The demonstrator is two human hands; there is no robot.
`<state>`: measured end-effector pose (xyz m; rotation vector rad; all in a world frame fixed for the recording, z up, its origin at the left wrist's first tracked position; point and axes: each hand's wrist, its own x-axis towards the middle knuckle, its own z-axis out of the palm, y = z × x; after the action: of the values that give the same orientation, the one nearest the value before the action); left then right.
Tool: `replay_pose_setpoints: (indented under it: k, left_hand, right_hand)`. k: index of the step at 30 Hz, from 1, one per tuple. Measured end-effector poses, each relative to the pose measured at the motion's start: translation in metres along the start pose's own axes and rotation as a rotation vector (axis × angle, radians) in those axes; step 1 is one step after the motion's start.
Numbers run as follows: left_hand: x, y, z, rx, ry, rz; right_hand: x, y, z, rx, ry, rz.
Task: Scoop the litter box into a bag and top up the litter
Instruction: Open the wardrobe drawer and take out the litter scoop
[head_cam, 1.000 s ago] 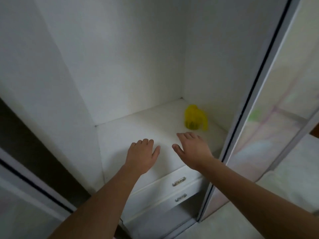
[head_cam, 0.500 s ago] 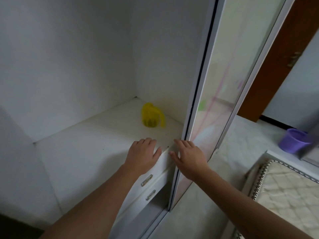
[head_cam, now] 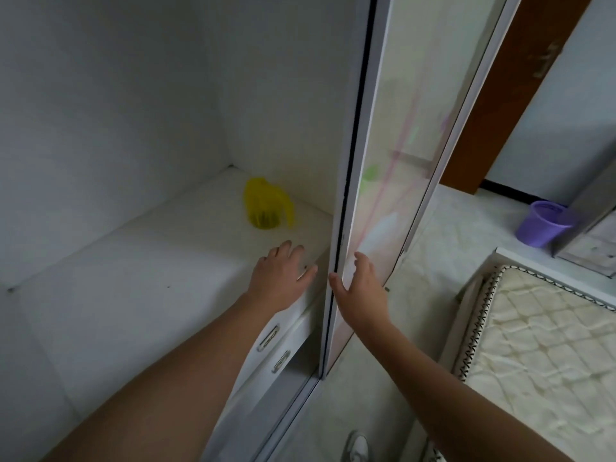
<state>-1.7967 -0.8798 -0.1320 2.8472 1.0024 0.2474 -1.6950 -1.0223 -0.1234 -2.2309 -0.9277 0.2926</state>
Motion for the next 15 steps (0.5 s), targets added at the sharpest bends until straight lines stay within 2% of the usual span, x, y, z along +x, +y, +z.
replay_pose_setpoints:
  k: [5, 15]
  left_hand:
    - [0.028, -0.001, 0.026, 0.024, -0.07, 0.029]
    - [0.044, -0.02, 0.064, 0.008, -0.061, -0.011]
  right_hand:
    - [0.023, 0.008, 0.017, 0.095, 0.025, 0.055]
    - [0.038, 0.031, 0.046, 0.311, 0.028, 0.134]
